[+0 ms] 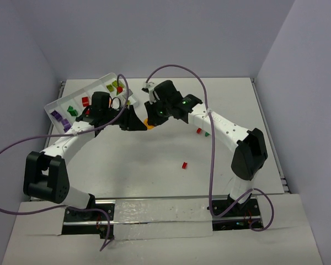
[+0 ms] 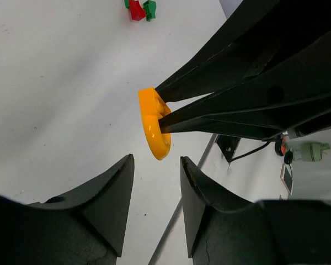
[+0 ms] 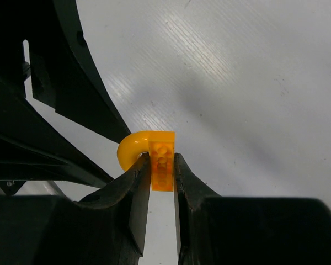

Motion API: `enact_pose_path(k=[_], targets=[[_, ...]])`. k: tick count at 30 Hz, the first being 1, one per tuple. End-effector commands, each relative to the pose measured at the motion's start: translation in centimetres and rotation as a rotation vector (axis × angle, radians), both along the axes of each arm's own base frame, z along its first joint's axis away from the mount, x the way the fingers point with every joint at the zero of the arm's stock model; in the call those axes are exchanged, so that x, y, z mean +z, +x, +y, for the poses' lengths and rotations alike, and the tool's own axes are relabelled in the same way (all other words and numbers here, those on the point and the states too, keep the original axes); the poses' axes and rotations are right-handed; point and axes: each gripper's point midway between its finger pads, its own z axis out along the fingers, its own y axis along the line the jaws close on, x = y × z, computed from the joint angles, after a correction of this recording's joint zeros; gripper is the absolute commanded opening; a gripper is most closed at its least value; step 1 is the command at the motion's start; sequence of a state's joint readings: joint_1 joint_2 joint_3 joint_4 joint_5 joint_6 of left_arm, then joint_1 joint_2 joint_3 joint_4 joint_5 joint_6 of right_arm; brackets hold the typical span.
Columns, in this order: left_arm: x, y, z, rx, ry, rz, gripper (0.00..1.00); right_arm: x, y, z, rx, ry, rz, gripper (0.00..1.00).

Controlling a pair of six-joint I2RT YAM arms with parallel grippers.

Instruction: Sort the legos into containers by color

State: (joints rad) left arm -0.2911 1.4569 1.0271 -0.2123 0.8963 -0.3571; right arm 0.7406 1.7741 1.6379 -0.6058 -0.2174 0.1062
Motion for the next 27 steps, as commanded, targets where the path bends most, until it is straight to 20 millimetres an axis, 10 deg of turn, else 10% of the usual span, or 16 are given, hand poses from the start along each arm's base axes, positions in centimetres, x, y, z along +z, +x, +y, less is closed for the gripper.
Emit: enact_pose_path(k=[1,12,20,24,27], targets=[[1.3,0.8,-0.7,-0.01,-0.026,-0.042,0.46,3.1,0.3,1.2,0.014,0.054,-0.067,0.01],[1.9,1.2,-0.8,-0.005,-0.035,-0.057,0.39,3.2,-0.7,2.0,0.048,0.064,-0.08,0.01],[0.8,1.4,-0.3,0.022,-0.011,-0.034,0.0,3.7,-0.4,1.7,0.021,0.052,-0.111,0.06],[0.1,2.0,0.9,0.072,-0.012,-0.005,0.0,4.4,0.5,0.9,-0.033,0.035,-0.145,0.15],[-1.4,3.0,2.7,0.131,0.024,0.015,0.0,5.7,1.0,-0.2,-0.063,0.027,-0.182,0.48]])
